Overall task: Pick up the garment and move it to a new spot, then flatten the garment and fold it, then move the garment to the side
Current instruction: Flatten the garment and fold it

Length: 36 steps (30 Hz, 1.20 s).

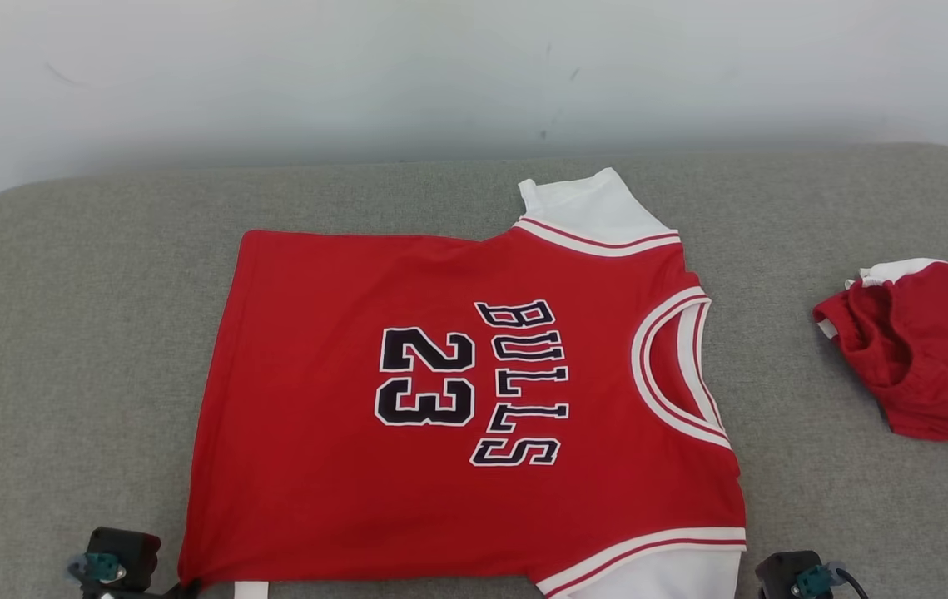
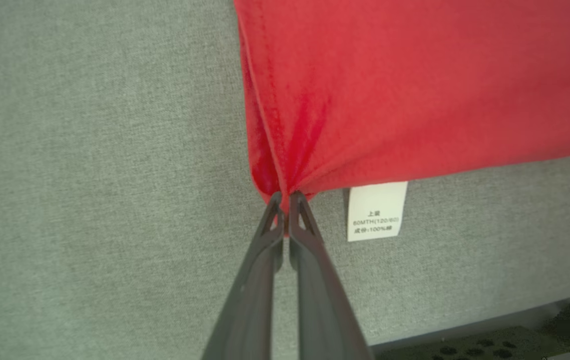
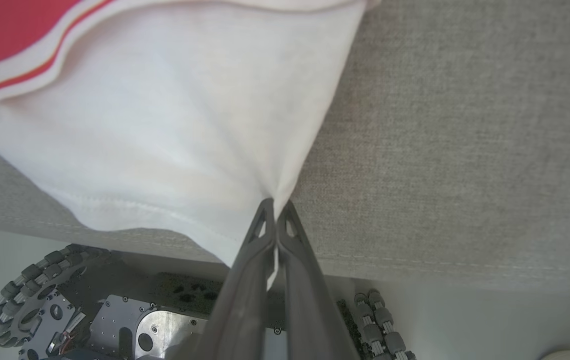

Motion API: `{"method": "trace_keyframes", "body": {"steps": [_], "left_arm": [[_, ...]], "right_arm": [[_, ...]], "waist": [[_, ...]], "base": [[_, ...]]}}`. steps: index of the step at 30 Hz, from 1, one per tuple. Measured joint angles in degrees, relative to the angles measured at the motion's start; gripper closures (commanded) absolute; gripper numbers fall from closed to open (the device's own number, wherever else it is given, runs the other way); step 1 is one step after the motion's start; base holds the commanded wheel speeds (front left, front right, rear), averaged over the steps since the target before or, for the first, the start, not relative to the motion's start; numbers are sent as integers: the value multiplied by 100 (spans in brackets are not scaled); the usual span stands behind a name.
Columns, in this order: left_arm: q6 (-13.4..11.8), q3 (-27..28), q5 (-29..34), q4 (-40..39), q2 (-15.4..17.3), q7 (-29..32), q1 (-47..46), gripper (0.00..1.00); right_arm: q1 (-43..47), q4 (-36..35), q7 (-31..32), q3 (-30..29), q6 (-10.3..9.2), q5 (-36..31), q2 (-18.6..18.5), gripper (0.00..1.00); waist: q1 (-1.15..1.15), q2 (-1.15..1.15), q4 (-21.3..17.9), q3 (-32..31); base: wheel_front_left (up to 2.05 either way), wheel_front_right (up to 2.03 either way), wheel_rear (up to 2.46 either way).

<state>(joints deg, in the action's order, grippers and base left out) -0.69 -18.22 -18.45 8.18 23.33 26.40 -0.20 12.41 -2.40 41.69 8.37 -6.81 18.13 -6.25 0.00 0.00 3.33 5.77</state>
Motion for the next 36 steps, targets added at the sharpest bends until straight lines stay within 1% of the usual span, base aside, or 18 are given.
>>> {"method": "trace_keyframes", "body": {"steps": [1,2,3,4,16,17,18,19,20,21,22,25,32,36], "left_arm": [[-11,-1,-3,-4,-2,13,0,54],[-34,-1,-21,-10,-3,18,0,35],[-33,-2,-24,-15,-4,32,0,11],[-33,-3,-24,-20,-4,42,0,0],[-32,9,-77,-25,23,209,3,0],[-31,15,-87,-24,25,216,3,6],[-30,21,-89,-24,30,231,3,22],[-29,25,-97,-24,32,231,3,47],[-25,26,-110,-24,33,231,3,56],[-23,26,-119,-25,34,231,4,62],[-22,27,-119,-26,34,231,4,79],[21,27,-127,-26,38,240,4,100],[26,51,-162,-70,67,282,4,100],[16,99,-162,-240,100,281,2,100]], "right_arm": [[0,0,1,2,0,0,1,100],[0,0,5,7,0,0,3,100],[0,-1,14,10,0,0,3,100],[0,-1,15,19,0,0,7,100],[-2,-21,16,38,0,1,18,100],[-3,-21,16,38,0,1,18,100],[-3,-22,18,40,0,1,19,100],[-3,-23,18,40,0,1,20,100],[-3,-26,18,40,0,2,21,100],[-3,-29,18,40,0,2,22,100],[-3,-30,18,40,0,1,23,100],[-4,-35,18,41,0,2,27,100],[-5,-79,16,-13,0,140,42,100],[-9,-366,-49,-215,1,433,93,100]], "waist": [[0,0,0,6],[0,0,-1,12],[0,0,-3,18],[0,0,-6,24],[0,0,-44,75],[0,0,-46,78],[0,0,-48,81],[0,0,-50,85],[0,0,-51,89],[0,0,-52,93],[0,0,-53,97],[0,0,-56,109],[0,0,-58,119],[0,0,-54,109]], "base": [[0,0,0],[0,0,0],[0,0,0],[0,0,0],[0,0,0],[0,0,0],[0,0,0],[0,0,0],[0,0,0],[0,0,0],[0,0,0],[0,0,0],[0,0,0],[0,0,0]]}}
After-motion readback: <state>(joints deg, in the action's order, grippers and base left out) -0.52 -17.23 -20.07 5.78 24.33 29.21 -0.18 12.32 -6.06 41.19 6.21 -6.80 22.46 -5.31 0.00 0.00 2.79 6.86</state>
